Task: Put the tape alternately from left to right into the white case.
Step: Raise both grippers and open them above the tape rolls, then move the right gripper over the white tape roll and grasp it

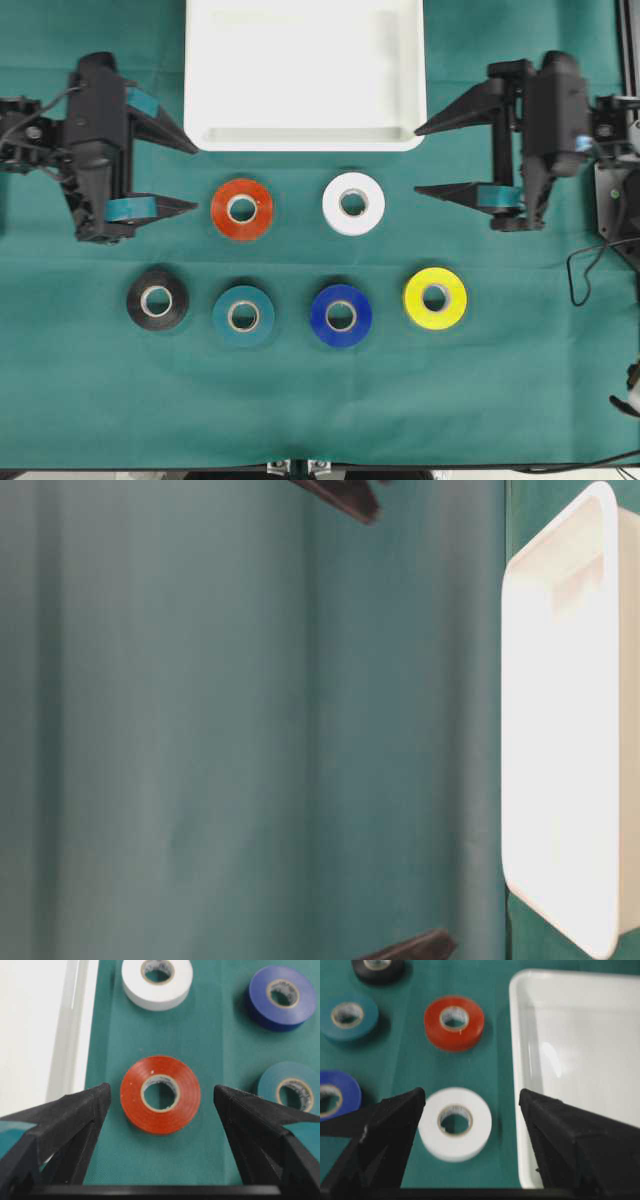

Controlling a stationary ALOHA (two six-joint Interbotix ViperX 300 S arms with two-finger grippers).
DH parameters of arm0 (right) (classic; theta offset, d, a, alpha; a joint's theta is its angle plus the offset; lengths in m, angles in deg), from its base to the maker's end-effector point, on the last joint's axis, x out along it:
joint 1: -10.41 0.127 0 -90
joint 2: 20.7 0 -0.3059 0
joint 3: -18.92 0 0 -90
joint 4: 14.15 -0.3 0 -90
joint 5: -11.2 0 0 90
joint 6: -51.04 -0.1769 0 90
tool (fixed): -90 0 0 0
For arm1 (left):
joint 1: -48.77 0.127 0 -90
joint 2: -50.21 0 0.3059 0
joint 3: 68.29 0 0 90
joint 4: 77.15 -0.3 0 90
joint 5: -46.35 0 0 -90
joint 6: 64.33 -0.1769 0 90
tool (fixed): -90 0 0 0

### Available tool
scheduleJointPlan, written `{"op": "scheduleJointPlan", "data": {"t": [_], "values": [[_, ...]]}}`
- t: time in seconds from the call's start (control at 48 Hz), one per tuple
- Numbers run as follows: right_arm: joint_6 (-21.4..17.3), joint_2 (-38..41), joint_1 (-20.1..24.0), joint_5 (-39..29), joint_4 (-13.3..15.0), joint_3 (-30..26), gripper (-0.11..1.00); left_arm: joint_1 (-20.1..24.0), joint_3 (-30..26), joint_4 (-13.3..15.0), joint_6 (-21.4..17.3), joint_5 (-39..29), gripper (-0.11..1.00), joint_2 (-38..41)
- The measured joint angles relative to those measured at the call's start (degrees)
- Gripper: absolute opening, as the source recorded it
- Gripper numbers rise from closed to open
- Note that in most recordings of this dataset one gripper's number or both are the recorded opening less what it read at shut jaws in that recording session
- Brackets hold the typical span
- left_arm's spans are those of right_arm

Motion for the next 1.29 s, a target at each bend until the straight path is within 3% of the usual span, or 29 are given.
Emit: {"op": "scheduleJointPlan", "data": {"t": [0.333, 0.896, 1.292], "values": [[-0.1, 7.4, -0.1, -2.7, 0.0, -3.3, 0.86, 0.1, -3.7, 0.0, 0.0, -6.2, 0.65, 4.7], [-0.1, 9.1, 0.1, -3.3, 0.0, -4.6, 0.86, 0.1, -3.8, 0.0, 0.0, -6.7, 0.65, 4.8], [-0.8, 11.3, 3.3, -6.1, 0.0, -6.3, 0.86, 0.1, -3.8, 0.0, 0.0, -6.7, 0.65, 4.8]]}}
